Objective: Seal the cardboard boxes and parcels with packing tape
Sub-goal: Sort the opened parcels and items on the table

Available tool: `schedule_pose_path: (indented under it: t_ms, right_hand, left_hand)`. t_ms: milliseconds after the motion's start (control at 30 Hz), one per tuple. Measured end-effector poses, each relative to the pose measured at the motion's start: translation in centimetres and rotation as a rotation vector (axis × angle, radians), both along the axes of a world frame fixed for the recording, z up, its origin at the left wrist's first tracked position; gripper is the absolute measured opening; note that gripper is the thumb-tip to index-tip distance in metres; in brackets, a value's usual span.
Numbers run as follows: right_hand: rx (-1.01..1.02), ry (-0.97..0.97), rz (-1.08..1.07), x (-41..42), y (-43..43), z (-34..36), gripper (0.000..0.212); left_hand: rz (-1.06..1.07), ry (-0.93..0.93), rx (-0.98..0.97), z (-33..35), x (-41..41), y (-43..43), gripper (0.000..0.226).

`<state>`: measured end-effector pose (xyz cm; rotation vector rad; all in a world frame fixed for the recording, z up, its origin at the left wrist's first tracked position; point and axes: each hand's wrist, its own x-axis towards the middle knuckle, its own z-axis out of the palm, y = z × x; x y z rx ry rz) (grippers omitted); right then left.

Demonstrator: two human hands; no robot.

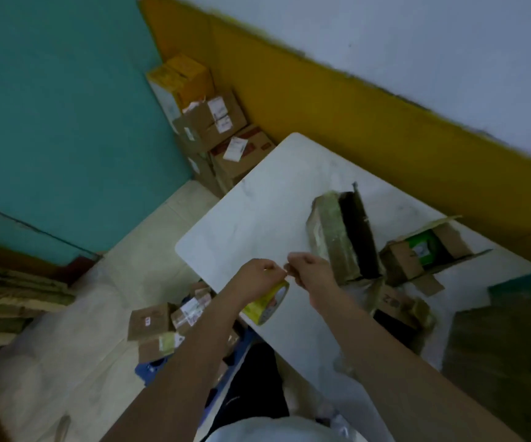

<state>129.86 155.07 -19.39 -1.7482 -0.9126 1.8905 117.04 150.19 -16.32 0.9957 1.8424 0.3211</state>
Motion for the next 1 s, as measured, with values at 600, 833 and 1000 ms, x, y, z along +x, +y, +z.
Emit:
schedule_pose_path:
  t_ms: [600,833,1000]
  right_hand:
    - [0.798,-0.753,-0.385,25.7,-0.7,22.9,0.036]
    - [0.889,-0.741,-0.724,33.1,-7.2,28.0,0.025]
    - [0.908,-0.793,-0.763,37.0,-11.3,30.6,0.023]
  left_hand:
    - [-0.679,-0.209,0.493,17.0,22.6,8.2,0.051]
    - [-0.894,-0.518,0.578,21.4,31.3,5.9,0.042]
    - [-1.018,-0.579,0.522,22.9,35.8,4.2,0.051]
